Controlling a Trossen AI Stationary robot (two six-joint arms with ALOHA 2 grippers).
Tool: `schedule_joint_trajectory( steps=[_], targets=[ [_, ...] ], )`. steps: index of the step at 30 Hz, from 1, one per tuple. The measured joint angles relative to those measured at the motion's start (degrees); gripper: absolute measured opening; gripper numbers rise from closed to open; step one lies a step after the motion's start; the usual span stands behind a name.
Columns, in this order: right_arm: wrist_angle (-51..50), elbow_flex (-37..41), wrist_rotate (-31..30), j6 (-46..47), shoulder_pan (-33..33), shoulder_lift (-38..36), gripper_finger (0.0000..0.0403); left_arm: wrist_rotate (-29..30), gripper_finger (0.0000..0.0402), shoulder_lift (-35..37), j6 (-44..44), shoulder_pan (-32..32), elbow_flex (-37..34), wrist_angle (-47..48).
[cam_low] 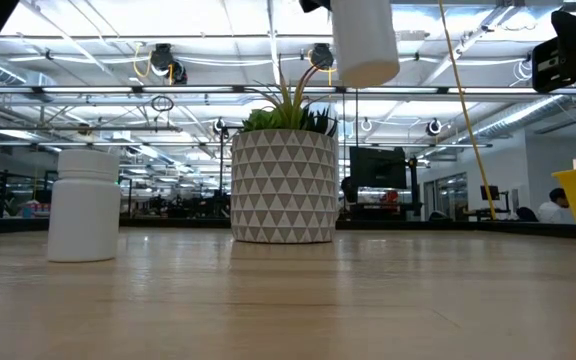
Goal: Pick and place pill bottles into a basket
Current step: Put the white pill bottle into the bin
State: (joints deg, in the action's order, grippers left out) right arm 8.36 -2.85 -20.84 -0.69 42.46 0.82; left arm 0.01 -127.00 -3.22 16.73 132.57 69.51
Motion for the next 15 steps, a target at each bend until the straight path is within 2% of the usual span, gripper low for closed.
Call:
schedule_joint_trajectory(
  steps=[15],
  targets=[
    [0.50,0.00,-0.01,-0.45,0.00,0.00,0.0204,0.02,0.0165,0.00,-0.73,0.00,0.00,0.38]
  ],
)
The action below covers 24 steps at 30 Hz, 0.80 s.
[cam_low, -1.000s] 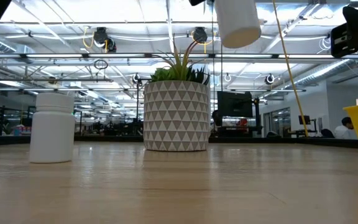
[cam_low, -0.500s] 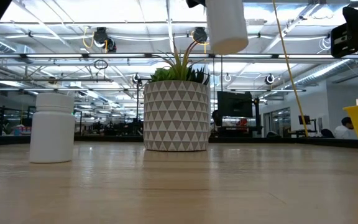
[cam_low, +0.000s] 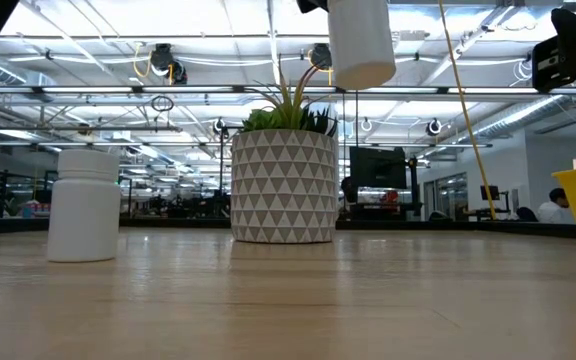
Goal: Pick and place pill bottles into a basket
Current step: Put the white pill bottle into the bin
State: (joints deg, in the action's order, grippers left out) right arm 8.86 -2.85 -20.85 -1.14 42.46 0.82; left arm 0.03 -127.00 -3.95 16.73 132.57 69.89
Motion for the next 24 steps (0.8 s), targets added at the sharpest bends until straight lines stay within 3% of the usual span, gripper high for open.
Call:
schedule_joint_trajectory(
  steps=[12,16,20,24],
  targets=[
    [2.62,0.00,-1.76,6.52,-0.10,0.29,0.0204,-0.02,0.0165,-0.02,-3.76,-0.14,-0.02,0.20],
    [2.59,0.00,-6.08,6.60,-0.97,3.56,0.0205,0.01,0.0165,-0.02,-4.10,-0.50,-0.02,0.22],
    [8.67,-0.02,-5.57,6.35,-2.52,9.01,0.0209,-0.03,0.0165,-0.02,-4.20,-1.01,-0.02,0.32],
    [13.50,-0.99,0.45,6.52,-4.89,15.82,0.0210,-0.35,0.0165,-0.02,-4.32,-1.72,-0.02,0.69]
  ],
)
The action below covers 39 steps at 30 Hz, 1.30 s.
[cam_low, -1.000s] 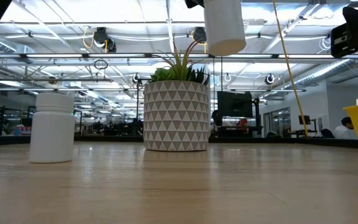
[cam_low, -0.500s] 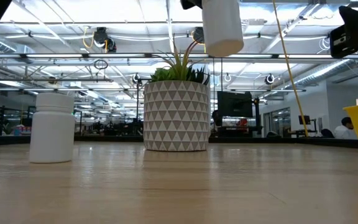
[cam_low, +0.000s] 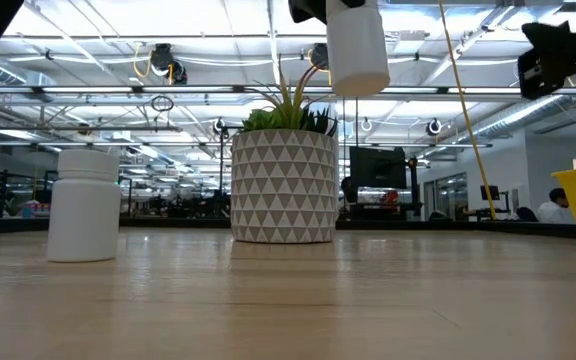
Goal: Pick and place pill bottles into a basket
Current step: Put the white pill bottle into the bin
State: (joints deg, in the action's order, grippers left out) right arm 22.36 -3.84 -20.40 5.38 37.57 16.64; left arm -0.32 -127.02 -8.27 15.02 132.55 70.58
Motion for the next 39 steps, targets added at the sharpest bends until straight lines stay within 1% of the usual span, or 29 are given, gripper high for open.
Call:
schedule_joint_trajectory(
  steps=[2,6,10,11,13,19,22,25,31,33,36,38,39],
  targets=[
    [-0.18,-0.96,2.78,1.23,-1.43,4.32,0.0210,-0.04,0.0165,0.00,0.06,-0.39,0.00,-0.02],
    [6.33,-2.56,6.26,2.44,-4.68,14.28,0.0210,-0.04,0.0165,0.00,0.17,-1.20,0.00,-0.08],
    [13.94,-4.35,13.91,2.07,-8.71,24.56,0.0210,-0.04,0.0165,0.00,0.15,-1.96,0.00,-0.13],
    [16.10,-5.20,16.06,1.98,-9.68,27.22,0.0210,-0.04,0.0165,0.00,0.15,-2.14,0.00,-0.14],
    [18.55,-7.12,18.45,1.57,-11.53,32.41,0.0210,-0.05,0.0165,0.00,0.21,-2.48,0.00,-0.19],
    [20.65,-15.07,25.32,-1.38,-15.22,47.16,0.0210,-0.08,0.0165,0.00,0.24,-2.85,0.00,-0.35],
    [22.73,-18.67,29.98,-3.04,-15.96,52.84,0.0210,-0.33,0.0165,0.00,0.24,-2.85,0.00,-0.18],
    [23.22,-21.42,33.96,-4.19,-16.49,55.55,0.0210,-1.46,0.0166,0.00,0.05,-2.76,-0.02,-0.11],
    [23.30,-22.37,34.09,-5.61,-17.08,57.27,0.0210,-1.69,0.0165,0.00,0.13,-2.50,-0.01,-0.17],
    [23.24,-22.37,34.52,-7.35,-16.97,57.60,0.0210,-1.65,0.0165,0.00,0.13,-2.50,-0.02,-0.40],
    [26.06,-22.39,38.09,-12.57,-16.97,58.58,0.0210,-1.59,0.0165,0.00,0.12,-2.52,-0.01,-0.41],
    [27.99,-22.40,37.56,-15.12,-16.95,59.20,0.0210,-1.10,0.0165,0.00,-0.17,-2.51,-0.01,-0.42],
    [28.87,-22.43,35.40,-15.73,-16.96,59.72,0.0210,-0.88,0.0165,0.00,-0.52,-2.52,0.00,-0.43]
  ],
)
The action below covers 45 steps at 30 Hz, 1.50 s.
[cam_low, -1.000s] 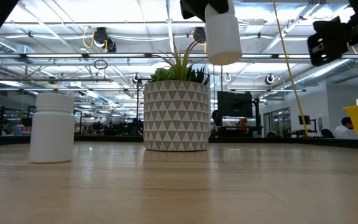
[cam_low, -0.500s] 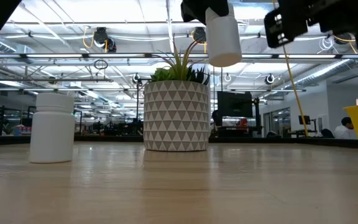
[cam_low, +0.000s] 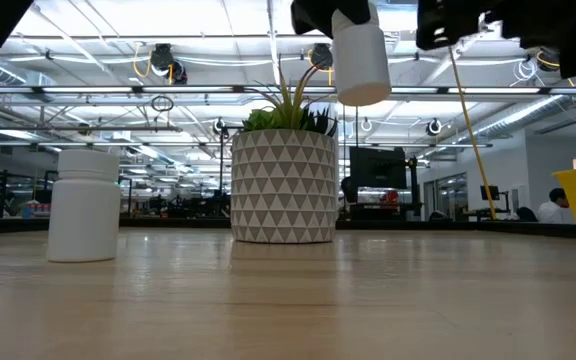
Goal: Pick and place pill bottles into a basket
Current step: Put the white pill bottle into the bin
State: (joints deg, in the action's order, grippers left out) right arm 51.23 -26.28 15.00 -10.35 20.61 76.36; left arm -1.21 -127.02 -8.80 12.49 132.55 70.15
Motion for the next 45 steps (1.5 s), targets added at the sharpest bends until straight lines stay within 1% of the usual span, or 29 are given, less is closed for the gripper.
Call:
schedule_joint_trajectory(
  steps=[2,6,9,15,17,20,27,37,45],
  targets=[
    [-0.24,-0.01,-5.18,-1.19,-0.37,0.76,0.0210,0.19,0.0165,0.00,-0.60,0.02,-0.02,0.00],
    [-2.22,-0.01,-13.51,-2.45,-1.28,1.45,0.0210,0.21,0.0165,0.00,-0.74,0.02,-0.02,0.02],
    [-4.10,-0.01,-17.83,-1.11,-1.79,1.38,0.0210,0.21,0.0165,0.00,-0.72,0.02,-0.02,0.20],
    [-4.31,-0.01,-18.50,-1.10,-1.87,1.35,0.0210,0.24,0.0165,0.00,-0.48,0.02,-0.02,0.26],
    [-3.54,-0.01,-21.05,-0.62,-1.89,1.35,0.0210,0.27,0.0165,0.00,-0.40,0.01,-0.02,0.26],
    [-2.86,-0.01,-22.39,0.07,-1.90,1.31,0.0210,1.21,0.0165,0.00,-0.42,-0.11,-0.01,0.22],
    [-2.32,-0.01,-22.68,0.72,-1.91,1.76,0.0210,1.55,0.0165,0.00,-0.42,-0.15,-0.01,0.01],
    [-0.92,-3.58,-22.48,1.37,-2.61,8.46,0.0210,1.89,0.0164,0.00,-0.45,-0.16,-0.04,0.43],
    [1.13,-3.61,-22.51,1.95,-2.63,8.79,0.0210,3.31,0.0164,0.00,-0.44,-0.18,-0.04,0.18]
  ],
)
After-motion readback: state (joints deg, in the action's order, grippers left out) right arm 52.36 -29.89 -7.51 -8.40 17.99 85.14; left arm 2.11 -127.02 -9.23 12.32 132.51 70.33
